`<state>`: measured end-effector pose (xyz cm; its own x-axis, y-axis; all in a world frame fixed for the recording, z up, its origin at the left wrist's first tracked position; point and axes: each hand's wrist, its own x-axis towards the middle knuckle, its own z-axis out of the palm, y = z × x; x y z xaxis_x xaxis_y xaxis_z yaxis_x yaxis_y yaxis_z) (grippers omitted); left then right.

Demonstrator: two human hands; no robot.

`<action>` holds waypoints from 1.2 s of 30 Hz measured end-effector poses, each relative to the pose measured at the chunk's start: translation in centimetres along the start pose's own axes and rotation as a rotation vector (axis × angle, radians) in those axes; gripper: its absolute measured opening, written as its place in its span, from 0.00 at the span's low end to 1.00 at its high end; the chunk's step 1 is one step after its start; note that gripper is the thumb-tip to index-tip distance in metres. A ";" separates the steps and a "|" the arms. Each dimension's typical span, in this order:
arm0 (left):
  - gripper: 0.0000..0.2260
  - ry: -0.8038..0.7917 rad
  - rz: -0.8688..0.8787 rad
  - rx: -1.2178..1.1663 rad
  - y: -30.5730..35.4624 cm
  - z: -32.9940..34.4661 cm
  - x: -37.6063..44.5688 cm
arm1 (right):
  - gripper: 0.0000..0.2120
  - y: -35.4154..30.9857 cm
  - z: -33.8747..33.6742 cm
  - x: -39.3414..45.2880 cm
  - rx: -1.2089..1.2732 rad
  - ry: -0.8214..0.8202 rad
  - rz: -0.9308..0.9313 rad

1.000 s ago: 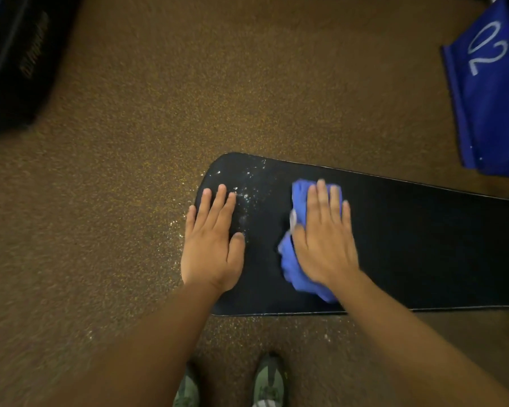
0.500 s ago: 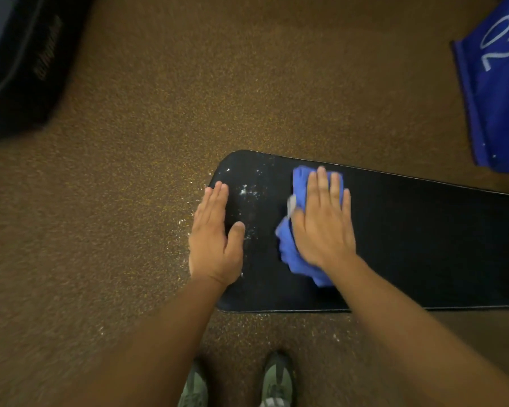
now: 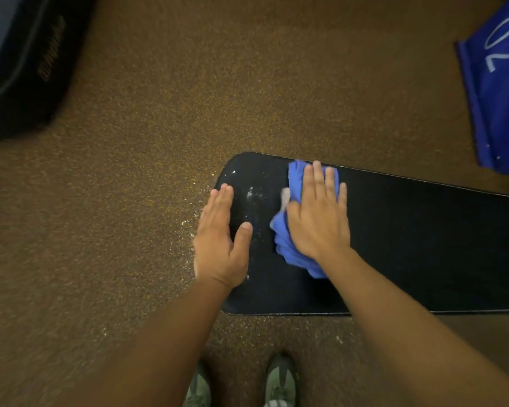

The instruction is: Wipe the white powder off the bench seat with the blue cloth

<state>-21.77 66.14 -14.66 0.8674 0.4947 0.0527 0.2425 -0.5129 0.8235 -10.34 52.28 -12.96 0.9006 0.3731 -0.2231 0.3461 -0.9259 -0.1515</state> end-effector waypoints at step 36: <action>0.31 0.114 -0.126 -0.287 -0.1 -0.7 0.3 | 0.32 -8.4 2.7 -2.9 -0.101 0.017 -0.313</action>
<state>-21.79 66.82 -14.33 0.7803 0.6254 -0.0103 0.1985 -0.2319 0.9523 -16.58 59.08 -13.59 0.7505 0.6401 -0.1645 0.6303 -0.7681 -0.1133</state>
